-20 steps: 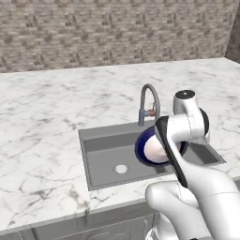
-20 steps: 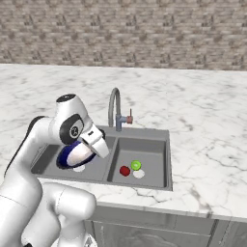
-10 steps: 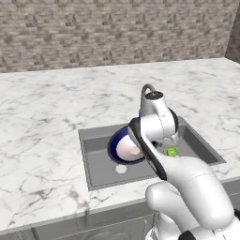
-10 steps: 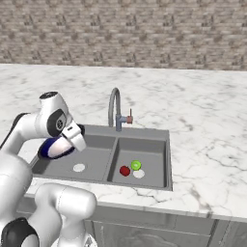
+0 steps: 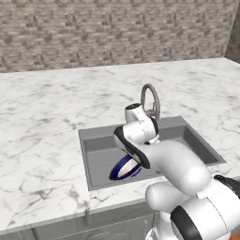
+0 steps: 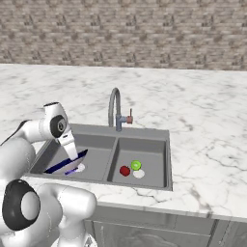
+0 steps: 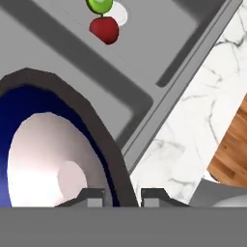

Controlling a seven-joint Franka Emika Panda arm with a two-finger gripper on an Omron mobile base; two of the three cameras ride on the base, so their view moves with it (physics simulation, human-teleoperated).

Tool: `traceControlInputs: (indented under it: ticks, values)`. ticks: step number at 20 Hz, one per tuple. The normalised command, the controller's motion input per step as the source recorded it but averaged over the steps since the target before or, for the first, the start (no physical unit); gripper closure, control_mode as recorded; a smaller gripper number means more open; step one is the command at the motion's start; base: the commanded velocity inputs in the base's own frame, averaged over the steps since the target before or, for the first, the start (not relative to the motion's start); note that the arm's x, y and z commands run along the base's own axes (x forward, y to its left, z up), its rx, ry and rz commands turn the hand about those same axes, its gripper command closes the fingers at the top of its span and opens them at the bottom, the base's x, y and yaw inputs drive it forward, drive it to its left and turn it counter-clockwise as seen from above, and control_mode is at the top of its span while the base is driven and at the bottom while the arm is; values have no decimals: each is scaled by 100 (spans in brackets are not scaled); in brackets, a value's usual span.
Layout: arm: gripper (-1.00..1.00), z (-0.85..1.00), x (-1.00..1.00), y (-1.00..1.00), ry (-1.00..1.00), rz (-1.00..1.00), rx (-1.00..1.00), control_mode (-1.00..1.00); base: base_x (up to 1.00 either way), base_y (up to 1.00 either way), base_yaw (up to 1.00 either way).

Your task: Dump the kiwi and tomato from the bowl so the bowl can be washed. Place the bowl in the sink after clearing the leftovers.

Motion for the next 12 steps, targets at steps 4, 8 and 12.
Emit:
traceControlInputs:
  ticks: [4, 8, 12]
  values:
    - [100, -16, 10, 0, 1, -3, 0, -100, 0, 0, 0]
    - [100, -28, 19, 0, 0, -7, 0, -100, 0, 0, 0]
    - [100, -55, 1, 0, -9, -8, 1, -100, 0, 0, 0]
